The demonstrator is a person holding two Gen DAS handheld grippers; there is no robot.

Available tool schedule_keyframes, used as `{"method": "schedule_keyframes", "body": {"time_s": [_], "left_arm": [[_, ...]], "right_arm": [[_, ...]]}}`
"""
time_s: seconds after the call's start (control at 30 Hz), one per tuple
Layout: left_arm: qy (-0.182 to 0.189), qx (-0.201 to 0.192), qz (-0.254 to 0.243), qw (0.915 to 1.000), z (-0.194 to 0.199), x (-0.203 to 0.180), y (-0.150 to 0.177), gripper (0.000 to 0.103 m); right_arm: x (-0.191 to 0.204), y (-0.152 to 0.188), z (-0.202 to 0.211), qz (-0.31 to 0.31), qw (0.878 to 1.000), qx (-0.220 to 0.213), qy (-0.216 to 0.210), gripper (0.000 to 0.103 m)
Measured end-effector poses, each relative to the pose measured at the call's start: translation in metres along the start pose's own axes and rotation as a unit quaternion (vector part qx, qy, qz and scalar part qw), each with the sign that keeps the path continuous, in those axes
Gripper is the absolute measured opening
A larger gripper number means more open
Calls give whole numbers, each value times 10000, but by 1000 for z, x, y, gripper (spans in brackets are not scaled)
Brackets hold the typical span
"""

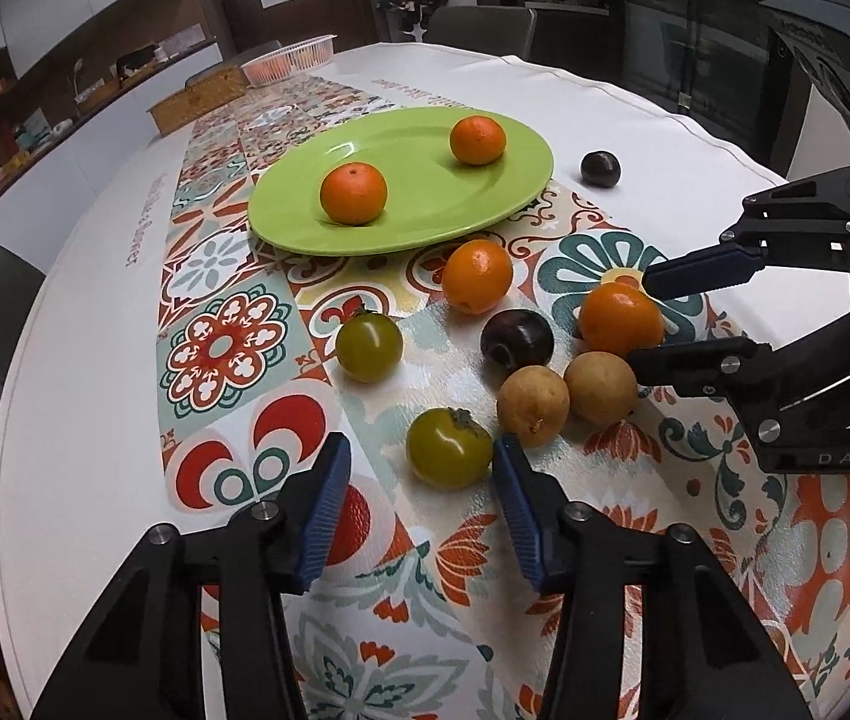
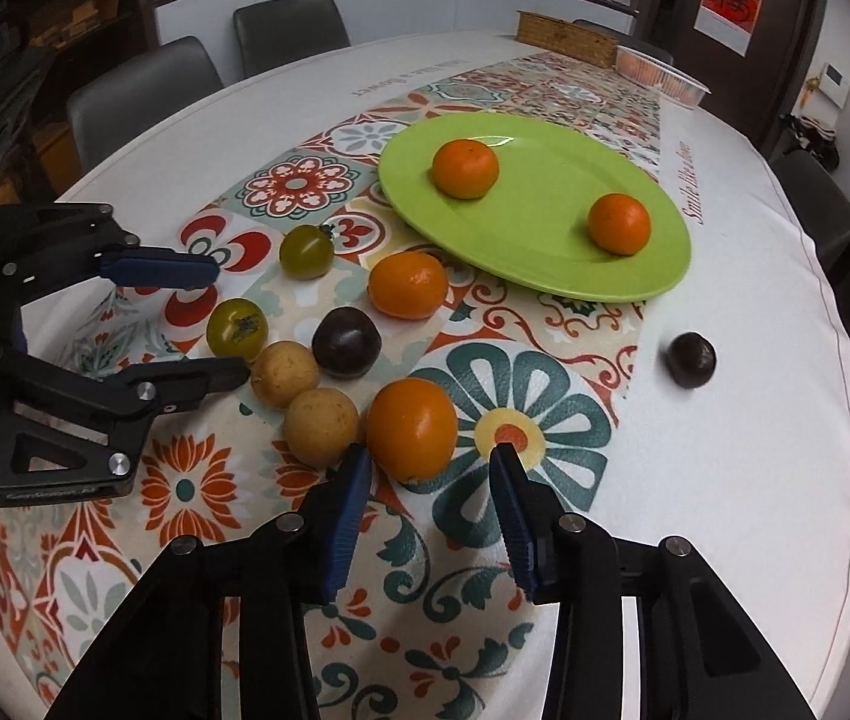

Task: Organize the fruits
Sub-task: 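Grasp a yellow-green tomato with the left tool while the right tool grasps an orange, then lower the tomato and orange onto the green plate and open both tools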

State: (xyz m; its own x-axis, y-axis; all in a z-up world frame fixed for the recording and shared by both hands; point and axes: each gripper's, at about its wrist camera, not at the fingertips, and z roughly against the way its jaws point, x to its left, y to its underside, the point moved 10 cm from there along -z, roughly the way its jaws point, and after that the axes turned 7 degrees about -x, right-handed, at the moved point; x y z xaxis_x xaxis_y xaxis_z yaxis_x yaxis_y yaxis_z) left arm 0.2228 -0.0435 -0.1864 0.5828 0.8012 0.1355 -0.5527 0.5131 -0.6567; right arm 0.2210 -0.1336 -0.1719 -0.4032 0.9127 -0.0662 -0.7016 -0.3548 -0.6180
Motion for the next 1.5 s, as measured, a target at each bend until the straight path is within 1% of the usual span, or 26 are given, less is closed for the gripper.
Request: {"method": "schedule_keyframes", "body": {"time_s": [0.03,0.17,0.2,0.23,0.5,0.83,0.97,1.13,1.3,1.5], "left_arm": [[19,11,21,10000,-1,0,0,46],[111,43,82,9999,-4,-2,0,35],[142,44,98,9998,-4,-3,0,30],[161,44,116,9998,-4,-4,0,29],[46,-45,388,9992,8,-4,0,29],[-9,-322,784,9964,37,-14,-17,29],[-87,-453,790,9958,48,-17,-27,29],[-173,-561,744,9955,59,-22,-37,29],[-263,-638,786,9945,63,-19,-46,29],[-244,-701,890,9933,62,-14,-62,29]], "right_arm": [[0,0,-1,20,10000,0,-7,42],[0,-2,-3,35,10000,-7,-66,38],[1,-3,-4,24,10000,-3,-95,35],[1,-3,-5,5,9999,4,-118,33],[-4,-2,4,-144,9998,-144,-19,33],[-2,-6,31,-372,9983,-444,-52,33],[-3,-9,43,-498,9971,-570,-98,33],[-5,-17,59,-540,9956,-760,-60,33],[-10,-26,73,-576,9938,-955,-1,33],[-22,-38,78,-696,9915,-1095,69,33]]}}
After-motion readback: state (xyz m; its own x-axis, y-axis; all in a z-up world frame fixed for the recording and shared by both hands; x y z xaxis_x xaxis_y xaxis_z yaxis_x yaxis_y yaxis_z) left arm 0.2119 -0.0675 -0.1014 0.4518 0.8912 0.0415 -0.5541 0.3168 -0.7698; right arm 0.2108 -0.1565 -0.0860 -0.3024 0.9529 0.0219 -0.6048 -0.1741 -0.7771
